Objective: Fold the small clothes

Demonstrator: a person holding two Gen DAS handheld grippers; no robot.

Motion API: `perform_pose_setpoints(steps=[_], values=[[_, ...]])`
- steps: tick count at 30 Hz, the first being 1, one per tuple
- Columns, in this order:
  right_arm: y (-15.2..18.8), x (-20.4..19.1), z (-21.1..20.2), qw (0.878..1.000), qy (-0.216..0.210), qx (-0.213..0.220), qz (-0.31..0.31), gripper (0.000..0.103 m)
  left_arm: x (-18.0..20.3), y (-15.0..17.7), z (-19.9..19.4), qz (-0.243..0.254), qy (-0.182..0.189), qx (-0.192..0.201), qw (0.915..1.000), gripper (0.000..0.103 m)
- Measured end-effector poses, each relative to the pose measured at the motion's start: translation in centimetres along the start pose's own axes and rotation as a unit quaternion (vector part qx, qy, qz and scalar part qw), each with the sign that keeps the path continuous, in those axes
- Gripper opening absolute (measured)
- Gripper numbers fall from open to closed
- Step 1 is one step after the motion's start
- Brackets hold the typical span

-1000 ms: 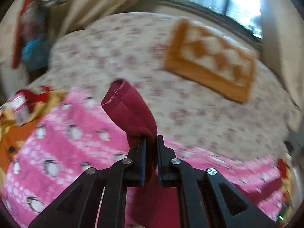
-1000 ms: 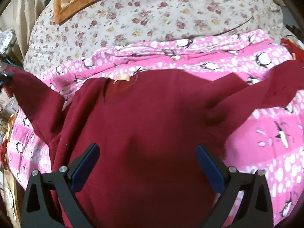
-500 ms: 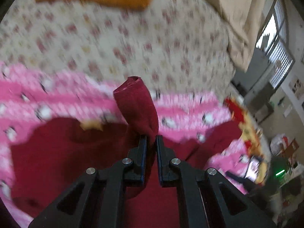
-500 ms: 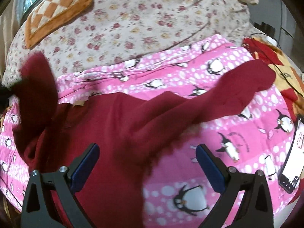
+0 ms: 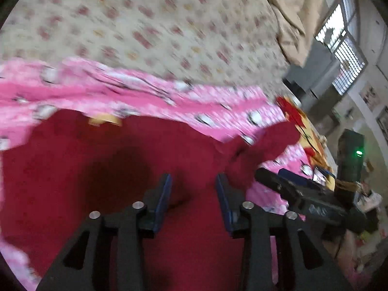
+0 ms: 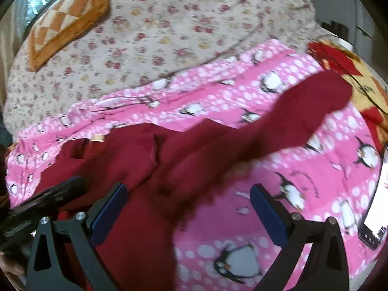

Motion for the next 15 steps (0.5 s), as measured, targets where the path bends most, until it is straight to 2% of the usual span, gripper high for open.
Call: perform_pose_setpoints(steps=[3, 6, 9, 10, 11, 12, 13, 15], values=[[-0.8, -2.0, 1.2, 0.999, -0.005, 0.0, -0.041, 0.103, -4.5, 0.7, -3.6, -0.014, -0.073, 0.022, 0.997, 0.022], [-1.5, -3.5, 3.2, 0.997, 0.001, -0.01, -0.079, 0.101, -9.5, 2.5, -6.4, -0.046, -0.14, 0.026, 0.9887, 0.022], [-1.6, -4.0, 6.1, 0.994, 0.019, -0.038, -0.105, 0.092, -13.7, 5.2, -7.8, -0.095, -0.169, 0.02, 0.9809, 0.022], [-1.4, -3.9, 7.3, 0.993, 0.019, -0.052, -0.109, 0.083, -14.6, 5.9, -7.9, -0.107, -0.172, 0.017, 0.9792, 0.022], [-1.1, -3.9, 8.2, 0.992, 0.015, -0.068, -0.107, 0.069, -15.4, 6.5, -8.1, -0.117, -0.173, 0.016, 0.9779, 0.022], [-0.7, -3.9, 8.9, 0.991, 0.009, -0.084, -0.103, 0.059, -16.1, 7.0, -8.3, -0.126, -0.176, 0.018, 0.9761, 0.022], [-0.3, -3.9, 9.5, 0.991, -0.002, -0.097, -0.094, 0.044, -16.6, 7.3, -8.5, -0.131, -0.184, 0.019, 0.9738, 0.022], [-0.6, -4.0, 8.7, 0.992, -0.007, -0.075, -0.097, 0.023, -17.2, 7.7, -8.7, -0.139, -0.19, 0.022, 0.9717, 0.022]])
Point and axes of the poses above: each gripper's, at about its wrist camera, not at the fingertips, and z roughly the way its jaws point, x to its right, y to its underside, the point moved 10 cm from there along z, roughly the way its jaws point, and after that the axes turned 8 degrees about z, right-handed, at the moved point
